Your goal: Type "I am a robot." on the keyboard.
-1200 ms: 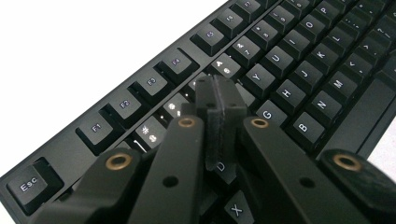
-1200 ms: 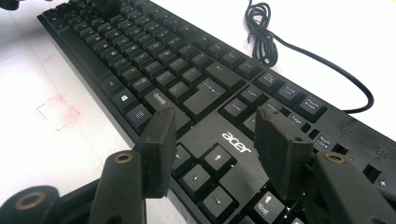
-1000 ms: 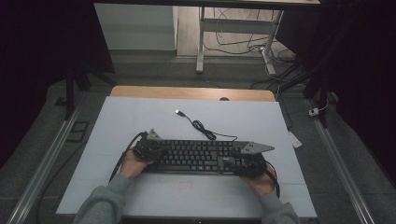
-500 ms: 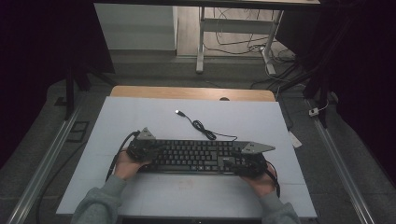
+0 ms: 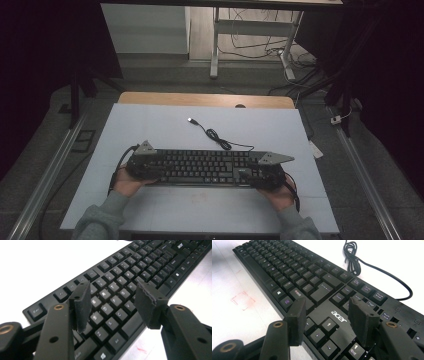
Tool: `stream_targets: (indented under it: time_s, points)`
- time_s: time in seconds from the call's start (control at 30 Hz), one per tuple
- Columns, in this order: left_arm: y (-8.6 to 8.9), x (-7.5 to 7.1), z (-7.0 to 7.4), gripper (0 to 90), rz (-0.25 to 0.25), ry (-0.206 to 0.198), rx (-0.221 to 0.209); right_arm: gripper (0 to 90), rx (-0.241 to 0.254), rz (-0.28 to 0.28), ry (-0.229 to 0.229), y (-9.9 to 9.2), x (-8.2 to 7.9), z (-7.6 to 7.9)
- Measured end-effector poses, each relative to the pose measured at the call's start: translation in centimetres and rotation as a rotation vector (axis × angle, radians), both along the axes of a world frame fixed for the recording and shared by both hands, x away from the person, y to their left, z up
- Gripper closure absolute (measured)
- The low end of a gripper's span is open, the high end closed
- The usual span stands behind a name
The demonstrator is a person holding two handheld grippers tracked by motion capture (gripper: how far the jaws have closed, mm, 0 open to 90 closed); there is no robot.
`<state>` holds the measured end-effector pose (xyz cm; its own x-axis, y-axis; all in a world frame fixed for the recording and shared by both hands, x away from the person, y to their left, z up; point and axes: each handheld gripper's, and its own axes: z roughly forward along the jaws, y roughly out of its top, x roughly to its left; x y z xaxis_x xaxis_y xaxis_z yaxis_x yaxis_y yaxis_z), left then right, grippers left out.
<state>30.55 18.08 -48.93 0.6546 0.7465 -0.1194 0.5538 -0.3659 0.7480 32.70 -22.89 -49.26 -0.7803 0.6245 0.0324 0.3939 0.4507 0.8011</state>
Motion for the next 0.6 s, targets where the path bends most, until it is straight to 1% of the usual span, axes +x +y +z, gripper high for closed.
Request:
stream_targets:
  time_s: [0.17, 0.33, 0.43, 0.6]
  points:
    - [0.8, -0.8, -0.1, 43.1, 0.017, 0.006, -0.019, 49.0, 0.001, -0.001, 0.001, -0.1, 0.0, 0.0]
    - [1.5, -1.6, -0.4, 40.6, 0.033, 0.011, -0.023, 49.1, 0.005, -0.002, -0.001, -0.1, 0.0, 0.0]
    - [1.8, -1.8, -0.5, 39.4, 0.041, 0.012, -0.024, 49.1, 0.001, -0.003, -0.003, -0.1, 0.0, 0.1]
    - [1.8, -1.7, -0.6, 37.7, 0.038, 0.019, -0.023, 49.1, 0.014, 0.002, -0.010, 0.2, 0.1, 0.3]
